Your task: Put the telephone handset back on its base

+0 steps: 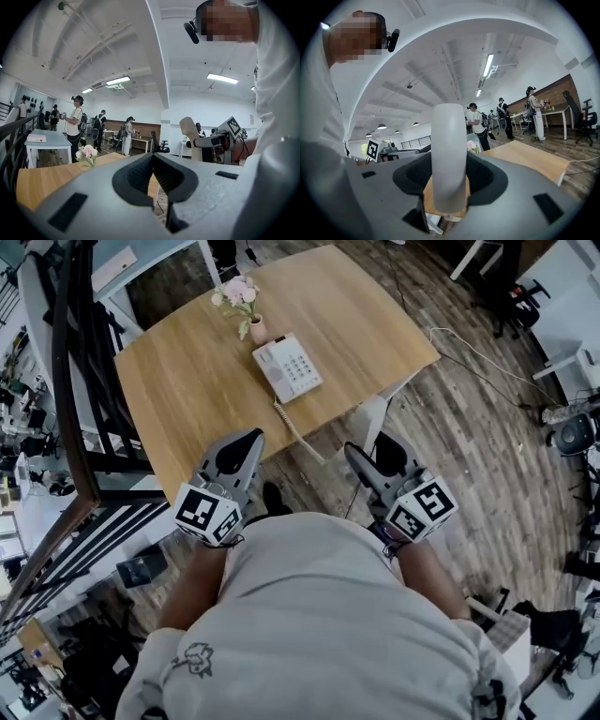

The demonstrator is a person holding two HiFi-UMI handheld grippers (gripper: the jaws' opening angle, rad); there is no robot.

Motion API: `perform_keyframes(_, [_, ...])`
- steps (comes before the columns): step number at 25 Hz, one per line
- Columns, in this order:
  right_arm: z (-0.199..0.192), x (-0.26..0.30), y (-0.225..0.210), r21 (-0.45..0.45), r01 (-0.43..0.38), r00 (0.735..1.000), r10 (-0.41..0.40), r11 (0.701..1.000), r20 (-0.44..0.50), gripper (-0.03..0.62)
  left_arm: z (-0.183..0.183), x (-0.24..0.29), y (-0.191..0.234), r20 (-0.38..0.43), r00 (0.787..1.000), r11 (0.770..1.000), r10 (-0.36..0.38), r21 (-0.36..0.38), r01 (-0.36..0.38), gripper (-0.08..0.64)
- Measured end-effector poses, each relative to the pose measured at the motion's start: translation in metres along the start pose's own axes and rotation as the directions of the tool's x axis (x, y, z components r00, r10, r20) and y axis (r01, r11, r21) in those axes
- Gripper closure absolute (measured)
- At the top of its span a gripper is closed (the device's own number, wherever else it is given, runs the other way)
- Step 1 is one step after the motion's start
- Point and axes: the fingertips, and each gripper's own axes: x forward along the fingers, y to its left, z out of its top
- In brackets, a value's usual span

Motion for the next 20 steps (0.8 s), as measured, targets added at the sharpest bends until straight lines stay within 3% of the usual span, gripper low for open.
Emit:
perform_keyframes(13, [-0.010, 0.104, 0.015, 0.002, 0.083, 0.993, -0.082, 0.997, -0.082, 0.365, -0.002, -0.028, 0.109, 0.001, 0.999, 0.999, -0.042, -0.031, 0.042, 0.554])
perform_keyframes(20, [-0.013, 0.135, 0.020, -0.002, 0.102, 0.988, -0.102, 0.995, -0.115, 0.365, -0.009, -0.041, 0.146, 0.010, 0.999, 0.995, -0.031, -0.091, 0.032, 0.554])
